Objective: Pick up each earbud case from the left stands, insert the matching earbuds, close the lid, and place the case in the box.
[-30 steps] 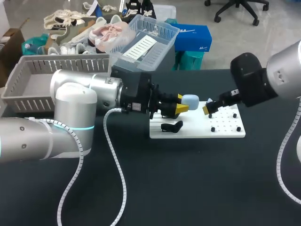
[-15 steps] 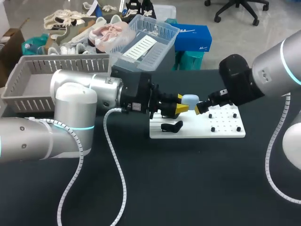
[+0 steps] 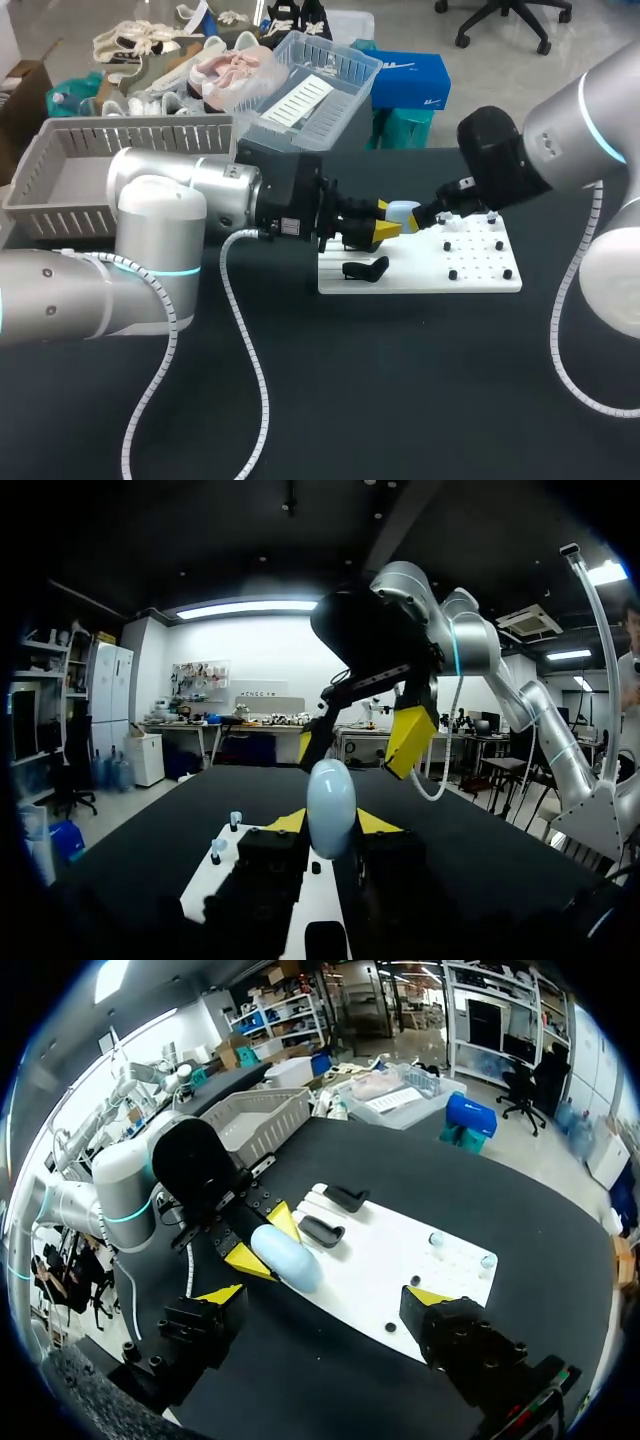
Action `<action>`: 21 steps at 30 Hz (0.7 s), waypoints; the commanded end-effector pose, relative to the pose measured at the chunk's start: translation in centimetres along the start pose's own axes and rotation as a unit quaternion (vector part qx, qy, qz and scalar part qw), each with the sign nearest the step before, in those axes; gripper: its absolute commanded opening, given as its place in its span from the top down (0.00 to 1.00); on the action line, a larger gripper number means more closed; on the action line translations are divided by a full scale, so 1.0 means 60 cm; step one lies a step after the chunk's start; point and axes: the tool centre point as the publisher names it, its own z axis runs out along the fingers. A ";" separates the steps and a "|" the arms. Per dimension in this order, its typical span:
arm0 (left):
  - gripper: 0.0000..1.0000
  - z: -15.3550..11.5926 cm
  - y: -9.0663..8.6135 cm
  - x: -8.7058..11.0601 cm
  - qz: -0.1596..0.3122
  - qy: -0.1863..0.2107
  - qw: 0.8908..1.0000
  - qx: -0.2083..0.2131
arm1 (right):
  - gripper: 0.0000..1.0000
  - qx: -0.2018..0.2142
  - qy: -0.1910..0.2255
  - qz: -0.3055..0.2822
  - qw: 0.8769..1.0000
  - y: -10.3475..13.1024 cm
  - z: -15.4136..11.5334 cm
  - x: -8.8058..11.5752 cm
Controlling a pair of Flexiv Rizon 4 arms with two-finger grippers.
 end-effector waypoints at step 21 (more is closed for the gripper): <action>1.00 0.001 0.002 0.001 0.000 0.000 1.000 0.001 | 0.00 -0.008 0.017 0.005 1.000 -0.008 0.024 -0.008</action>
